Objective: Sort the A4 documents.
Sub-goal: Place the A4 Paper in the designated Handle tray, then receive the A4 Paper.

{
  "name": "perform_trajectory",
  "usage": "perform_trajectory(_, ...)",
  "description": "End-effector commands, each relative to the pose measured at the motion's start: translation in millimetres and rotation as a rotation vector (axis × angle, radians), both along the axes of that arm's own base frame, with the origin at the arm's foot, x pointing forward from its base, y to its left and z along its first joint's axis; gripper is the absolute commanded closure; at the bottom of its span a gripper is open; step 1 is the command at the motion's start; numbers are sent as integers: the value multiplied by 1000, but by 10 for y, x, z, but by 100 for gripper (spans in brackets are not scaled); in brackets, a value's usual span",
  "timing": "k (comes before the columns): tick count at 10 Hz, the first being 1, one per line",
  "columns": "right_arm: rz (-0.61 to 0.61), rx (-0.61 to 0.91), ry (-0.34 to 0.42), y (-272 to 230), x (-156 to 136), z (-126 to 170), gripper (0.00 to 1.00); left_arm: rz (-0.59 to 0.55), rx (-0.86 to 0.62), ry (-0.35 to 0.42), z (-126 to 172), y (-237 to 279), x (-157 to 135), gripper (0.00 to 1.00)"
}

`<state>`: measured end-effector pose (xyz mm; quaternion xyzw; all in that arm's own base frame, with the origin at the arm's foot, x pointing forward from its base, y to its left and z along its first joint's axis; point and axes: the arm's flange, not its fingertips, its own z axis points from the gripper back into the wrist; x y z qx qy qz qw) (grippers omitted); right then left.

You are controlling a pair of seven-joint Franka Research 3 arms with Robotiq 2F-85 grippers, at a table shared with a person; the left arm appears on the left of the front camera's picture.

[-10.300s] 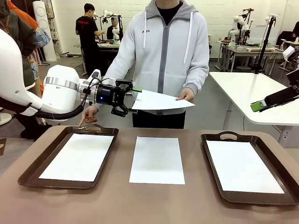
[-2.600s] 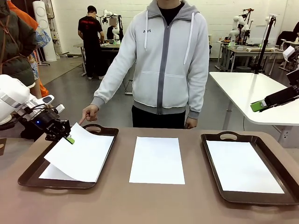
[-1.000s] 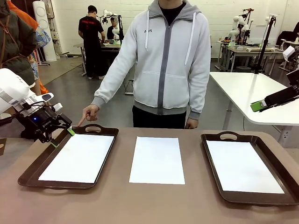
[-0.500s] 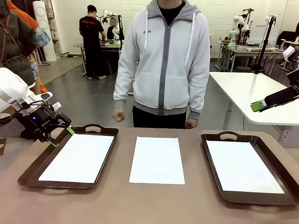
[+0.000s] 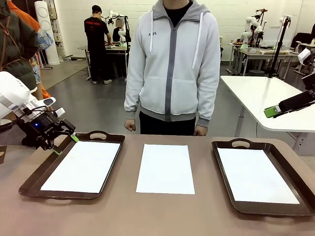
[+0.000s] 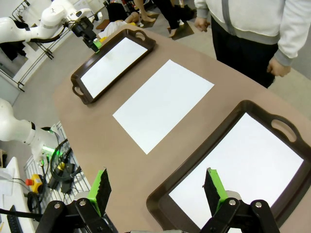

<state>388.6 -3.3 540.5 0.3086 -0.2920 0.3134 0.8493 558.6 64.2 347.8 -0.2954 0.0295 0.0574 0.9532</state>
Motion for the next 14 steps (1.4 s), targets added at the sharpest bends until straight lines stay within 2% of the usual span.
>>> perform_trajectory(1, 5, 0, -2, 5, -4, -5, 0, -5, 8, 0, 2, 13, -3, 0)
perform_trajectory(9, 5, 0, -2, 5, -4, -5, 0, 0, 0, 0, 0, 0, 0, 0)
perform_trajectory(10, 5, 0, -2, 5, -4, -5, 0, -131, 138, -123, 440, -467, 33, 0)
perform_trajectory(11, 5, 0, -2, 5, -4, -5, 0, -161, 131, -218, 762, -628, 76, 0)
perform_trajectory(12, 5, 0, -2, 5, -4, -5, 0, -187, 129, -301, 1093, -672, 87, 0)
perform_trajectory(14, 5, 0, -2, 5, -4, -5, 0, -261, 147, -537, 1677, -495, -63, 0)
